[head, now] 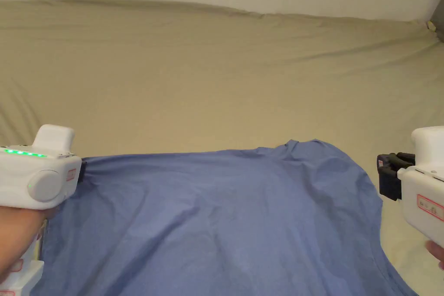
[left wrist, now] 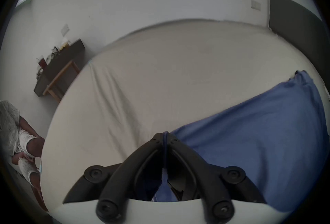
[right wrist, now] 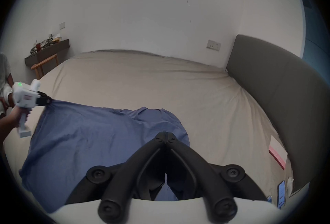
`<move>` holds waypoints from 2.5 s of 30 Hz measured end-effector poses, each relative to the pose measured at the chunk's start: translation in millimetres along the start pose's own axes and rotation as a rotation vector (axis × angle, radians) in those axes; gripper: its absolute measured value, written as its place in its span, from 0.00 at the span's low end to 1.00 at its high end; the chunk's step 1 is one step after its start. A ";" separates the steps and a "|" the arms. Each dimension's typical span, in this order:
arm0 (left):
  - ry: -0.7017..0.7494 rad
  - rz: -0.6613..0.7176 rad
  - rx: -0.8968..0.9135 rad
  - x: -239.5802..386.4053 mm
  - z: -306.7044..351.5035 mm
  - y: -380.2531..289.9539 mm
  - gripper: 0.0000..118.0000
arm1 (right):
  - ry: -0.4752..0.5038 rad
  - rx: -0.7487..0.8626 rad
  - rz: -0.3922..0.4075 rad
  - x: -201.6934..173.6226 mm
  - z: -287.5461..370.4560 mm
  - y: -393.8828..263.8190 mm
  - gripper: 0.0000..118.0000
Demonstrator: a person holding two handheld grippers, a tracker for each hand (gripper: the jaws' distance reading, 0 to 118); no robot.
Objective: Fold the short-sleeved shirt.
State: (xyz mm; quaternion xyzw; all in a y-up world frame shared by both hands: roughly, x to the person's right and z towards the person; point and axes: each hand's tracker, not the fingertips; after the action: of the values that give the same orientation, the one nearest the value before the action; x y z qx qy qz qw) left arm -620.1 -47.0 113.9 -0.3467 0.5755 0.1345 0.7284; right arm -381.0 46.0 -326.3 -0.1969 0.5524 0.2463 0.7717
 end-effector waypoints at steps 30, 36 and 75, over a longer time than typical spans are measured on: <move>0.081 -0.027 0.182 -14.3 158.2 -23.5 0.02 | 0.038 -0.146 0.012 49.7 -60.6 33.1 0.00; 0.148 0.053 0.353 -61.6 241.5 5.3 0.02 | 0.032 0.110 -0.010 70.5 86.7 71.6 0.00; 0.277 0.140 0.842 -105.7 490.5 244.7 0.01 | -0.229 0.700 0.033 108.9 326.5 243.5 0.00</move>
State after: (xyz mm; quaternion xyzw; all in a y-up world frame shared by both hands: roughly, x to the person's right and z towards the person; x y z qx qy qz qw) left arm -432.1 475.3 174.5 0.0050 0.6940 -0.1103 0.7114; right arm -250.7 446.9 -335.5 0.1168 0.5162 0.0755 0.8451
